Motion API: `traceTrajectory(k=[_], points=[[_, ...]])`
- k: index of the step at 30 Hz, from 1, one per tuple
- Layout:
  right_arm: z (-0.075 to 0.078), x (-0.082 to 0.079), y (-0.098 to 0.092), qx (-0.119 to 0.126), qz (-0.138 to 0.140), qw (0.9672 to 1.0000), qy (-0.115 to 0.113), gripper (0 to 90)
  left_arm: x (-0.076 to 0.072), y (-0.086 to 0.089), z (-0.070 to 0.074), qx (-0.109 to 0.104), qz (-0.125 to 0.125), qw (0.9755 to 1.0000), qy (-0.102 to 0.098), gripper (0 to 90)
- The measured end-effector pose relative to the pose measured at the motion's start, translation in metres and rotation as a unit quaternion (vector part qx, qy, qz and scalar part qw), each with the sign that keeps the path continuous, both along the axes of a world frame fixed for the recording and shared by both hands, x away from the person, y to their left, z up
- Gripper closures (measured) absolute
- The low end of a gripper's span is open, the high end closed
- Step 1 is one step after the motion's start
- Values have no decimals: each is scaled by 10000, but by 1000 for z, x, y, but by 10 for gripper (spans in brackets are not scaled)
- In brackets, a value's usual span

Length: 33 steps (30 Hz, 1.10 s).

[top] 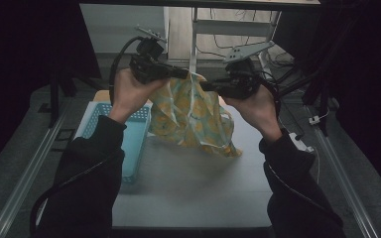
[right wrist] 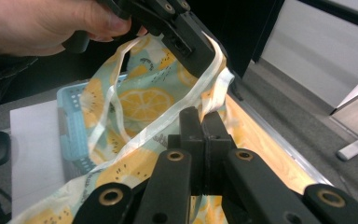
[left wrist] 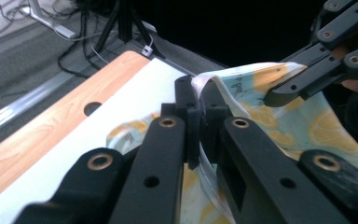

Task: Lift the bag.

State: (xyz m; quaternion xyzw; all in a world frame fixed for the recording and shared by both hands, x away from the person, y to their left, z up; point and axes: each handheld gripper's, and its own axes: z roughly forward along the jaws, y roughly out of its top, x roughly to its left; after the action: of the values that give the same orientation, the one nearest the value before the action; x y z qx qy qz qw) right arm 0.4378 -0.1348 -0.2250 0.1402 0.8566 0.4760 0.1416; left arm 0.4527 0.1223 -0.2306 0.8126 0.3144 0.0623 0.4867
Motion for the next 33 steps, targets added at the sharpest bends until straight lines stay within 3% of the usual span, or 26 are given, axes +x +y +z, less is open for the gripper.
traceTrajectory(k=[5,9,19,23,33], points=[[11,-1,1,37,-34,9999,-104,900,-2,1,4,-27,44,9999,-98,892],[11,3,1,-11,-128,9998,-127,900,0,-1,1,-3,78,9999,-126,891],[-19,19,-7,-117,-362,9993,8,900,8,-19,-20,242,-29,9995,-189,887],[-34,24,-9,-196,-397,9990,95,900,11,-27,-33,409,-90,9990,-131,885],[-64,34,-11,-238,-463,9980,356,898,21,-35,-68,574,-138,9982,100,872]])
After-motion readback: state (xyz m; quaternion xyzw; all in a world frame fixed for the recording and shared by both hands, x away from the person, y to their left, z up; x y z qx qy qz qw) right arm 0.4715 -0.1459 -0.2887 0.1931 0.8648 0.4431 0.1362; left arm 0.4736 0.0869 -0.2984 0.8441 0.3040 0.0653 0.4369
